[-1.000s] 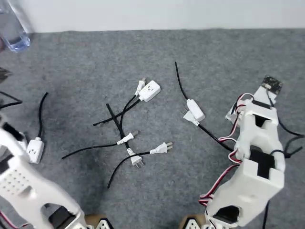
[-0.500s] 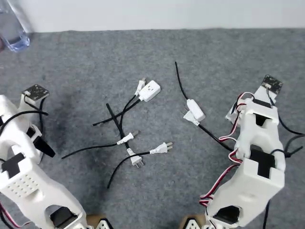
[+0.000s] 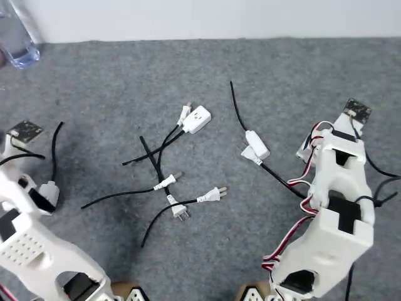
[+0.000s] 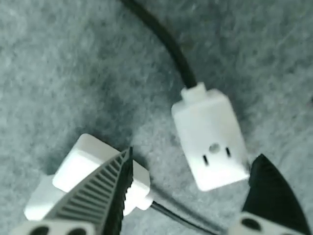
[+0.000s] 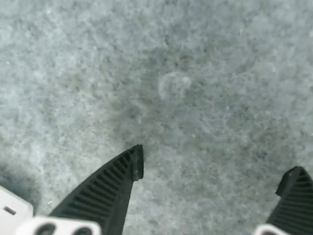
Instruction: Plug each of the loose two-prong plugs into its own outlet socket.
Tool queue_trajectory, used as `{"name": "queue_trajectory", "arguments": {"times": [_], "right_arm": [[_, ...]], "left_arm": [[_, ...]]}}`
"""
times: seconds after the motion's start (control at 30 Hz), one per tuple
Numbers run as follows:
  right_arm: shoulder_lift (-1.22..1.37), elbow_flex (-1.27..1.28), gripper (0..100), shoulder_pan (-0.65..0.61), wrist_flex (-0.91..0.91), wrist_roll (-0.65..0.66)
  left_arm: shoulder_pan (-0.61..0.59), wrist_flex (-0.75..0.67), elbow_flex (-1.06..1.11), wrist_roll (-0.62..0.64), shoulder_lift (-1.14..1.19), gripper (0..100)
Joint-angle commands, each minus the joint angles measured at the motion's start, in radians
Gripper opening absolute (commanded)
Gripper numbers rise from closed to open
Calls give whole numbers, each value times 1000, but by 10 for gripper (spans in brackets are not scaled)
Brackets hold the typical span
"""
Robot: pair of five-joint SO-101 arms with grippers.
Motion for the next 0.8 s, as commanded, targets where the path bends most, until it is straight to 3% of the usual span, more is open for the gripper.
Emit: {"name": "queue_trajectory", "arguments": {"times": [0.0, 0.27, 0.43, 0.53, 0.67, 0.77], "right_arm": [[-7, -48, 424, -10, 12, 9], [-7, -46, 424, -13, 12, 9], [-7, -46, 424, -15, 12, 9], [-7, -46, 424, -15, 12, 9], [-7, -46, 424, -15, 12, 9], [-7, -46, 424, -15, 10, 9]], "left_arm": [[-12, -5, -21, -15, -17, 359], [-37, 107, -160, -11, -6, 359], [48, 278, -213, 3, -17, 358], [129, 400, -306, 91, -17, 357], [233, 400, -331, 288, -34, 350], [339, 400, -283, 396, -46, 276]]}}
